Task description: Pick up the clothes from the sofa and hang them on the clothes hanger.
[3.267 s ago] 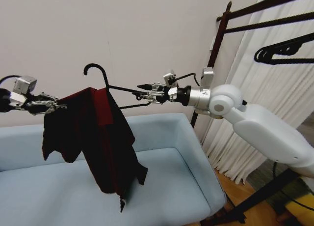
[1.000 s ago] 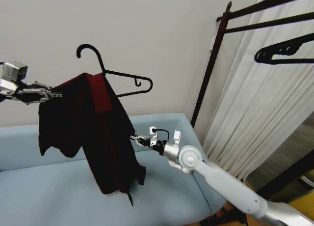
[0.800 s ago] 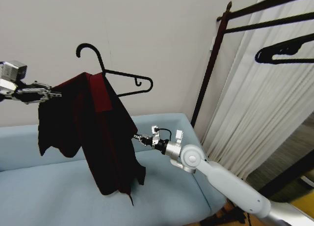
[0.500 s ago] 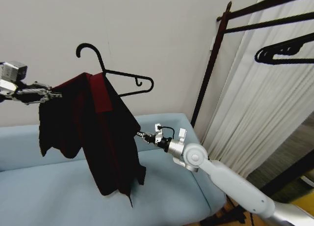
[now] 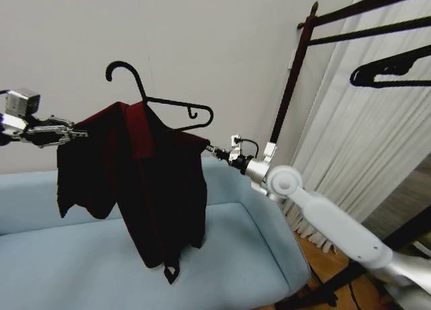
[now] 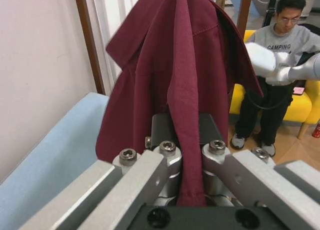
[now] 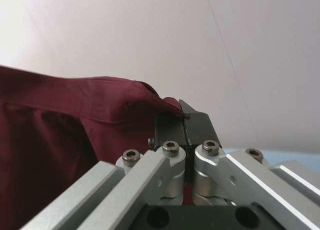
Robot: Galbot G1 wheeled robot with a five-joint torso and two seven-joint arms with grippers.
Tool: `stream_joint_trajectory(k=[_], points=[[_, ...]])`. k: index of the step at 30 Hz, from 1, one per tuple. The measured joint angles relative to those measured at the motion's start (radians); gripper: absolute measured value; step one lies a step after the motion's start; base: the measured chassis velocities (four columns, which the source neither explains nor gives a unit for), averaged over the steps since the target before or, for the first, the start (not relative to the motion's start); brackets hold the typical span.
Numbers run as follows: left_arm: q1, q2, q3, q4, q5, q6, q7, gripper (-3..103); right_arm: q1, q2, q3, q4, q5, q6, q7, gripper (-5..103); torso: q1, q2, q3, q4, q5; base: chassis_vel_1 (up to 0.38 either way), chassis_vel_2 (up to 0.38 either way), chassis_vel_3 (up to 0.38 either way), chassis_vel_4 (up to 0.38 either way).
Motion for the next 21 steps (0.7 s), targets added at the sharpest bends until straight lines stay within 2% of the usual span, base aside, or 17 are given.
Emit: stream_joint_trajectory(k=[10,21], points=[[-0.001,-0.033,0.003,-0.034,0.034,0.002,-0.07,2,0.154,-0.04,-0.049,-0.028,-0.048,0.007,-0.012,0,0.0,0.0,0.0,0.0,-0.0001,0.0,0.0,0.0,0.0],[0.004,-0.059,0.008,-0.062,0.058,0.007,-0.143,2,0.208,-0.061,-0.076,-0.026,-0.131,0.033,-0.017,0,0.0,0.0,0.0,0.0,0.0,0.0,0.0,0.0,0.0]])
